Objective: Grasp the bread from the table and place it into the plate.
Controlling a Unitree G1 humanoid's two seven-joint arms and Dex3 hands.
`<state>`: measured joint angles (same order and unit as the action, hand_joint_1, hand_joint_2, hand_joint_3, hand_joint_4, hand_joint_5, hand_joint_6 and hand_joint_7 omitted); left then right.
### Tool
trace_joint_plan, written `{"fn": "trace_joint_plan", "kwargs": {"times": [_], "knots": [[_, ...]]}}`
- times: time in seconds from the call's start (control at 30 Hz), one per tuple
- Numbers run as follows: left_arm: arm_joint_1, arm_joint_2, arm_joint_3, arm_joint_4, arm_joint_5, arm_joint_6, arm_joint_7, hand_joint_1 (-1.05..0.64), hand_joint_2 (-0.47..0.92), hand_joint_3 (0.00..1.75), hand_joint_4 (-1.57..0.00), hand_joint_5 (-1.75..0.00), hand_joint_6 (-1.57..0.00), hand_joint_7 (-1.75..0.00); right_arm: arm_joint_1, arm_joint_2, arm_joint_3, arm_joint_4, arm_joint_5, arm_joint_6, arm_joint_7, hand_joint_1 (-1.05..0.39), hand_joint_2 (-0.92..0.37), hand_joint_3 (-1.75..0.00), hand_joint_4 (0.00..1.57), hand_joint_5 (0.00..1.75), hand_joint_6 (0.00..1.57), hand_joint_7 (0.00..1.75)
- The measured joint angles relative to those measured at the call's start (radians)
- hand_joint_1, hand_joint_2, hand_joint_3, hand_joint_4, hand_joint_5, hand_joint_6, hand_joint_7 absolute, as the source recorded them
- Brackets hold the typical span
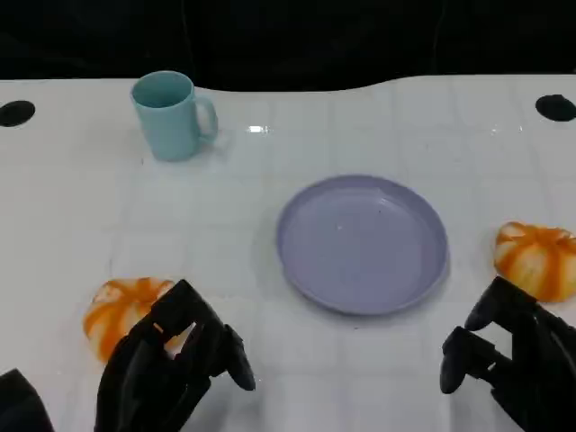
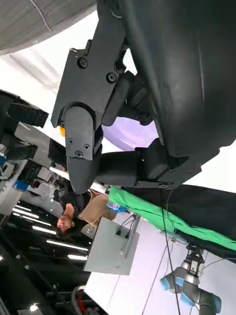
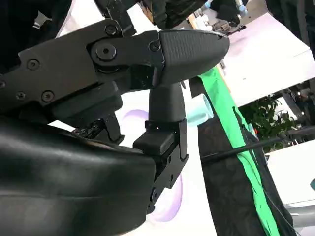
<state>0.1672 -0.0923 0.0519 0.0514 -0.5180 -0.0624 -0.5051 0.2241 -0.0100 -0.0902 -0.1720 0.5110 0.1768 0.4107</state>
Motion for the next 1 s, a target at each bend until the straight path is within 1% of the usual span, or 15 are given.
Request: {"fn": "trace_joint_plan", "kwargs": {"times": [0.1,0.23,0.27,0.3,0.33,0.37,0.43,0.47,0.57,0.63,0.7,0.77,0.8,0.9,1.0], "knots": [[0.000,0.001,0.000,0.000,0.009,-0.005,0.001,-0.59,0.92,0.38,-0.77,-1.75,-0.53,-1.73,0.000,0.000,0.000,0.000,-0.001,-0.001,0.001,-0.59,-0.92,-0.38,0.75,1.75,0.59,1.61],[-0.001,0.006,0.001,-0.002,0.041,-0.018,0.005,-0.59,0.92,0.38,-0.75,-1.75,-0.52,-1.73,0.000,0.000,0.000,0.001,-0.001,-0.006,0.008,-0.59,-0.92,-0.38,0.75,1.75,0.59,1.61],[-0.001,0.006,0.001,-0.002,0.043,-0.018,0.005,-0.59,0.92,0.32,-0.66,-1.67,-0.57,-1.37,0.000,0.000,0.000,0.001,-0.001,-0.006,0.009,-0.59,-0.92,-0.37,0.75,1.75,0.59,1.61],[0.000,0.009,0.000,-0.006,0.062,-0.024,0.012,-0.58,0.92,0.26,-0.60,-1.57,-0.66,-0.93,0.000,0.000,0.000,0.001,-0.001,-0.006,0.010,-0.59,-0.92,-0.37,0.74,1.75,0.59,1.61],[0.000,0.015,-0.001,-0.016,0.100,-0.038,0.026,-0.58,0.92,0.24,-0.58,-1.54,-0.70,-0.76,0.000,0.000,0.000,0.001,-0.001,-0.006,0.010,-0.60,-0.92,-0.36,0.74,1.75,0.59,1.61],[-0.001,0.024,-0.002,-0.031,0.137,-0.057,0.042,-0.55,0.92,0.23,-0.48,-1.49,-0.64,-0.55,0.000,0.000,0.000,0.001,-0.001,-0.006,0.010,-0.60,-0.92,-0.36,0.74,1.75,0.59,1.61],[-0.006,0.053,-0.004,-0.070,0.214,-0.094,0.073,-0.51,0.92,0.20,-0.39,-1.40,-0.61,-0.32,0.000,0.000,0.000,0.001,-0.001,-0.006,0.010,-0.59,-0.92,-0.36,0.75,1.75,0.60,1.61],[-0.009,0.070,-0.006,-0.088,0.249,-0.102,0.085,-0.49,0.92,0.18,-0.34,-1.32,-0.59,-0.22,0.000,0.000,0.000,0.001,-0.001,-0.006,0.010,-0.59,-0.92,-0.36,0.75,1.75,0.60,1.61],[-0.010,0.130,-0.018,-0.154,0.365,-0.101,0.127,-0.45,0.92,0.16,-0.26,-1.17,-0.55,-0.10,0.000,0.000,0.000,0.001,-0.001,-0.006,0.009,-0.60,-0.92,-0.36,0.75,1.75,0.60,1.60],[-0.011,0.170,-0.027,-0.196,0.436,-0.099,0.147,-0.45,0.92,0.14,-0.22,-1.08,-0.51,-0.06,0.000,0.000,0.000,0.000,-0.001,-0.004,0.008,-0.60,-0.92,-0.36,0.75,1.75,0.60,1.60],[-0.011,0.209,-0.036,-0.230,0.492,-0.085,0.154,-0.46,0.92,0.12,-0.20,-1.01,-0.49,-0.04,-0.001,-0.001,0.000,0.000,-0.001,-0.003,0.008,-0.60,-0.92,-0.36,0.75,1.75,0.60,1.61],[-0.011,0.237,-0.038,-0.257,0.536,-0.070,0.164,-0.50,0.92,0.09,-0.19,-0.88,-0.46,-0.01,-0.001,-0.001,0.000,0.000,-0.001,-0.003,0.008,-0.60,-0.92,-0.36,0.75,1.75,0.60,1.61],[-0.011,0.259,-0.040,-0.275,0.577,-0.067,0.167,-0.51,0.92,0.08,-0.19,-0.84,-0.45,-0.01,-0.001,-0.001,0.000,0.000,-0.001,-0.002,0.007,-0.60,-0.92,-0.36,0.75,1.75,0.60,1.61],[-0.012,0.324,-0.043,-0.325,0.698,-0.065,0.186,-0.53,0.92,0.06,-0.21,-0.63,-0.43,0.00,-0.001,-0.001,0.000,0.000,-0.001,0.001,0.004,-0.59,-0.92,-0.36,0.75,1.75,0.59,1.62],[-0.015,0.396,-0.054,-0.368,0.851,-0.064,0.200,-0.57,0.92,0.12,-0.17,-0.49,-0.37,0.00,-0.002,-0.001,0.000,0.000,0.001,0.002,0.004,-0.59,-0.92,-0.36,0.75,1.75,0.59,1.62]]}}
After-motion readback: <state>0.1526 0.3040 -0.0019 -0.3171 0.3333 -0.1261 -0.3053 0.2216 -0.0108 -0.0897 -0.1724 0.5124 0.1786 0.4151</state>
